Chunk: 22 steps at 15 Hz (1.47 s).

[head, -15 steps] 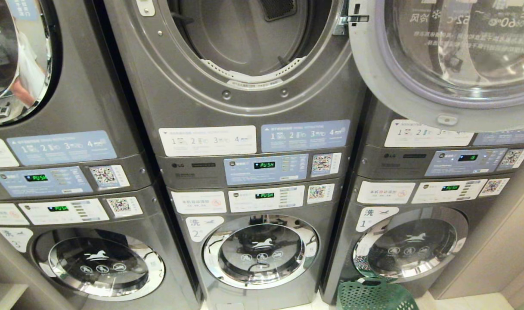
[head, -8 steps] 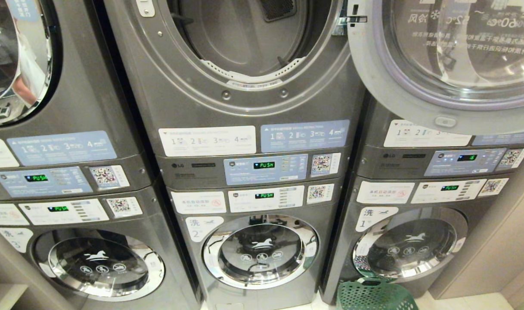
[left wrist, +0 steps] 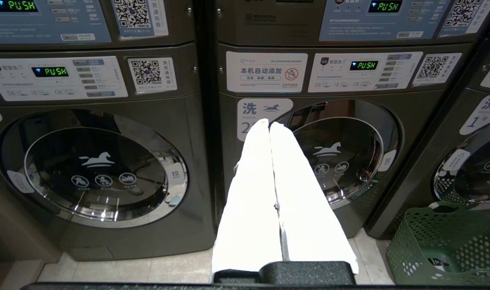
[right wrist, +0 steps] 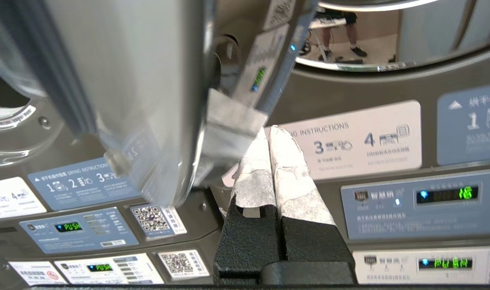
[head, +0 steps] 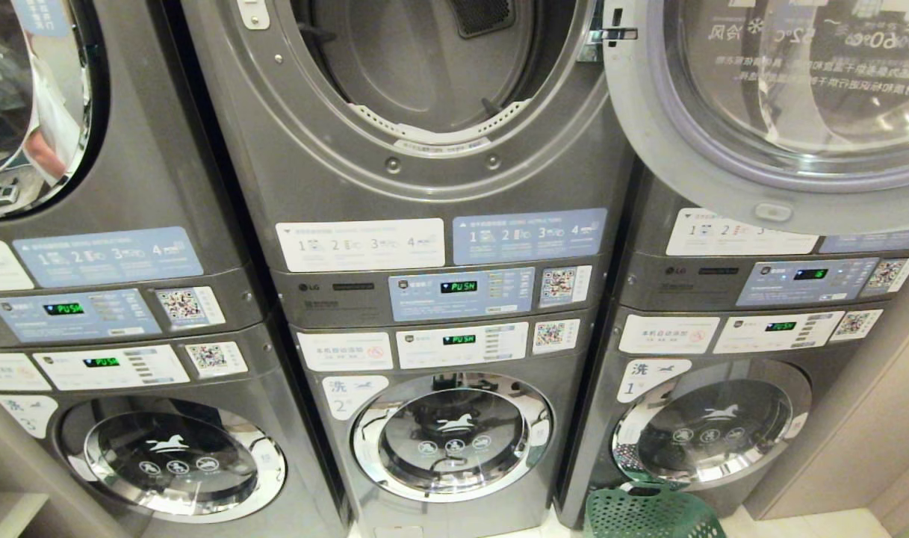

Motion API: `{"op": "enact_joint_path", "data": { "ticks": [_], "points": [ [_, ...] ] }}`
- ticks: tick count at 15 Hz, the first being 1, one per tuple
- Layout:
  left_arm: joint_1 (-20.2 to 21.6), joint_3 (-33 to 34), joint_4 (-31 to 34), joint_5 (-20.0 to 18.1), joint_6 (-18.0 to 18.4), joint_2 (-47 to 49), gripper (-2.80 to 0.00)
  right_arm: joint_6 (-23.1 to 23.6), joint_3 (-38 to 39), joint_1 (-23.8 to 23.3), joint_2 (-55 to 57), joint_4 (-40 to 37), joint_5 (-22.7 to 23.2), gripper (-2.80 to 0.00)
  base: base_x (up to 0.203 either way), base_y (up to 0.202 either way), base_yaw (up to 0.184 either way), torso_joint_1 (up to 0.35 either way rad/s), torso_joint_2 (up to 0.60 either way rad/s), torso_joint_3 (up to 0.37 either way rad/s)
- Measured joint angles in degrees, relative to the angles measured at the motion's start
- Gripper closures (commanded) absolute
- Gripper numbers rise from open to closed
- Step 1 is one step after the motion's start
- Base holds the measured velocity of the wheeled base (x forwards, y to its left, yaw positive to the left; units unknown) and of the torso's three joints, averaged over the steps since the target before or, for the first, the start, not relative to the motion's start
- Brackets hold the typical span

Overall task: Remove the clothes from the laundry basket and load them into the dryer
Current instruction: Close the dryer

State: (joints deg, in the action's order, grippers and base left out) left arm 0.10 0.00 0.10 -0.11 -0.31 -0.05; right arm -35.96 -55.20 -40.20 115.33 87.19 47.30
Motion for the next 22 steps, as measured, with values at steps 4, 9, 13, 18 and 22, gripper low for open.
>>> {"op": "enact_joint_path", "data": {
  "ticks": [4,9,13,18,22],
  "points": [
    [-0.02,0.00,0.00,0.00,0.01,0.00,0.00,-0.02,5.67,-1.96,-1.30,-0.04,-0.04,0.00,0.000,0.000,0.000,0.000,0.00,0.000],
    [-0.05,0.00,0.00,-0.02,-0.02,0.00,0.00,-0.52,8.61,-3.91,-2.79,-0.04,-0.48,0.00,0.000,0.000,0.000,0.000,0.00,0.000],
    [-0.05,0.00,-0.02,0.00,-0.02,0.00,0.00,-0.48,5.65,-2.71,-3.79,-0.01,-0.52,0.00,0.000,0.000,0.000,0.000,0.00,0.000],
    [-0.03,0.00,0.00,-0.02,-0.02,0.00,0.00,-0.46,4.03,-2.29,-4.58,-0.26,-0.55,0.00,0.000,0.000,0.000,0.000,0.00,0.000],
    [-0.05,0.00,0.00,-0.02,0.01,0.00,0.00,-0.48,6.13,-2.09,-7.58,0.21,-0.33,0.00,0.000,0.000,0.000,0.000,0.00,0.000]
  ]
}}
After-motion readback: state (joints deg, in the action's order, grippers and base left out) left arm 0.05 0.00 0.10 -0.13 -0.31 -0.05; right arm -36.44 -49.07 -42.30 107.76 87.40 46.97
